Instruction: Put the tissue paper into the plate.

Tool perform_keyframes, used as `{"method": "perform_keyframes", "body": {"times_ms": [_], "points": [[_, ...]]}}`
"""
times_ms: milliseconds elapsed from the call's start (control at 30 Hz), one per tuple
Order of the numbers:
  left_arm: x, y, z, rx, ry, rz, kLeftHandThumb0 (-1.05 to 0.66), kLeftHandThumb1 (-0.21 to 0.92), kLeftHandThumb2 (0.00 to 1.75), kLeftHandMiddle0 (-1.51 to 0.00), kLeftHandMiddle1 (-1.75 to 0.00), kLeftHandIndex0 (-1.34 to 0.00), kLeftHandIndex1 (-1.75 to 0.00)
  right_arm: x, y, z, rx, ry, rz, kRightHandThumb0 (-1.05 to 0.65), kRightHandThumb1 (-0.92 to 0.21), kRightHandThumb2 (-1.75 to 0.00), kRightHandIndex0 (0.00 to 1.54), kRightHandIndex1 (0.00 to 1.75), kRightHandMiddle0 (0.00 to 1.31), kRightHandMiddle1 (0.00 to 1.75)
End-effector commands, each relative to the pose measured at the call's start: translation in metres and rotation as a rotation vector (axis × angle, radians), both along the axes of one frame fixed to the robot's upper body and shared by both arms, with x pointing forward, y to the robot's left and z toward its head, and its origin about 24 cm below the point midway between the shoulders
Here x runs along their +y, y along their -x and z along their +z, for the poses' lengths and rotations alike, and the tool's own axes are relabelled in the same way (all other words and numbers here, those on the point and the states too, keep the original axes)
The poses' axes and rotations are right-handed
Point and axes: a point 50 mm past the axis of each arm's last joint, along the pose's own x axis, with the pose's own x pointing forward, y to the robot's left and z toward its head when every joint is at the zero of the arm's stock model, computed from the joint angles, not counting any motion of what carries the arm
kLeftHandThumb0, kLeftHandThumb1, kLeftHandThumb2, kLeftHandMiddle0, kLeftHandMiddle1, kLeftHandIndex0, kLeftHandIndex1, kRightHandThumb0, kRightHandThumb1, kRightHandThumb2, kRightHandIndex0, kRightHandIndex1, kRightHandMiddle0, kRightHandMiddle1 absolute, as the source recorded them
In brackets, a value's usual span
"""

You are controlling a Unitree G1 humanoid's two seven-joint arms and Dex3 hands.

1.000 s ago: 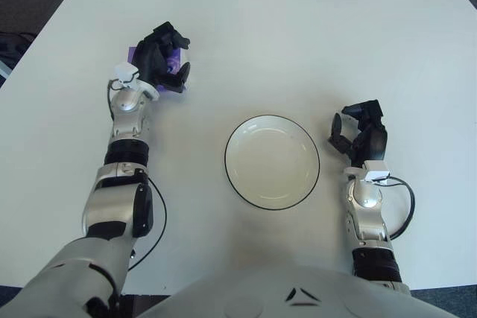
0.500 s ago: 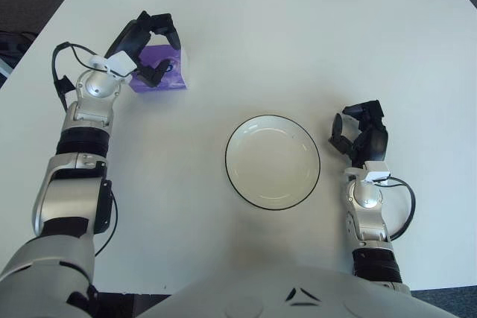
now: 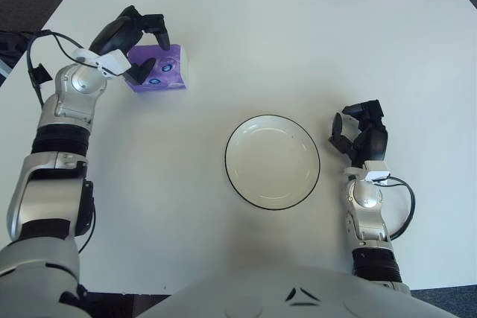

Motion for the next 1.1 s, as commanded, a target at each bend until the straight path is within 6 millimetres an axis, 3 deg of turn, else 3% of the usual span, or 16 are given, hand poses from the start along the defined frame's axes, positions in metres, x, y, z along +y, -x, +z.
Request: {"method": "perform_keyframes", "body": {"times_ms": [0, 233, 300, 367, 433, 467, 533, 633, 733, 833, 1067], "points": [[0.002, 0.003, 0.010, -0.056, -0.098, -0.003, -0.01, -0.08, 1.75, -0.92, -1.74, -0.68, -1.70, 0.003, 0.022, -0.047, 0.231, -0.027, -0.011, -0.39, -0.63, -0.93, 0.53, 1.35, 0.37, 1.75], [0.004, 0.009, 0.022, -0.047, -0.197, 0.006, -0.01, -0.01, 1.66, -0.84, -1.75, -0.67, -1.66, 0.004, 0.022, -0.046, 0.233, -0.021, -0.011, -0.39, -0.62, -0.94, 0.53, 1.35, 0.37, 1.75], [0.005, 0.009, 0.022, -0.023, -0.222, 0.016, -0.32, 0.03, 1.47, -0.44, -1.75, -0.42, -1.70, 0.004, 0.022, -0.046, 0.233, -0.018, -0.011, -0.39, -0.62, -0.94, 0.53, 1.35, 0.37, 1.75], [0.002, 0.012, 0.027, 0.008, -0.273, 0.006, -0.50, 0.05, 1.36, -0.22, -1.75, -0.23, -1.69, 0.004, 0.022, -0.046, 0.230, -0.014, -0.006, -0.39, -0.63, -0.94, 0.53, 1.35, 0.37, 1.75], [0.000, 0.014, 0.029, 0.031, -0.309, -0.002, -0.61, 0.07, 1.26, -0.09, -1.48, -0.09, -1.43, 0.004, 0.022, -0.046, 0.228, -0.013, -0.003, -0.39, -0.63, -0.93, 0.53, 1.35, 0.37, 1.75], [-0.002, 0.016, 0.027, 0.054, -0.344, -0.016, -0.62, 0.07, 1.24, -0.07, -1.44, -0.07, -1.39, 0.004, 0.022, -0.046, 0.228, -0.013, -0.001, -0.39, -0.63, -0.93, 0.53, 1.34, 0.37, 1.75], [-0.006, 0.018, 0.022, 0.092, -0.400, -0.041, -0.71, 0.18, 1.14, -0.03, -0.78, -0.03, -0.90, 0.003, 0.022, -0.046, 0.228, -0.015, 0.000, -0.39, -0.63, -0.93, 0.54, 1.35, 0.37, 1.75], [-0.007, 0.020, 0.019, 0.111, -0.445, -0.052, -0.79, 0.27, 1.06, -0.01, -0.36, -0.01, -0.54, 0.003, 0.022, -0.046, 0.229, -0.019, 0.000, -0.39, -0.62, -0.94, 0.54, 1.35, 0.37, 1.75], [-0.003, 0.017, 0.014, 0.125, -0.479, -0.041, -0.86, 0.34, 1.02, 0.00, -0.13, 0.00, -0.23, 0.004, 0.022, -0.046, 0.228, -0.023, -0.001, -0.39, -0.62, -0.94, 0.54, 1.35, 0.37, 1.75], [0.002, 0.013, 0.009, 0.138, -0.500, -0.020, -0.91, 0.39, 0.97, 0.00, -0.04, 0.00, -0.07, 0.004, 0.022, -0.046, 0.229, -0.024, -0.001, -0.39, -0.61, -0.96, 0.54, 1.35, 0.38, 1.75], [-0.001, 0.009, 0.004, 0.124, -0.570, 0.004, -0.99, 0.46, 0.89, 0.00, 0.00, 0.00, 0.00, 0.004, 0.022, -0.046, 0.226, -0.026, -0.001, -0.40, -0.60, -0.97, 0.55, 1.36, 0.39, 1.75]]}}
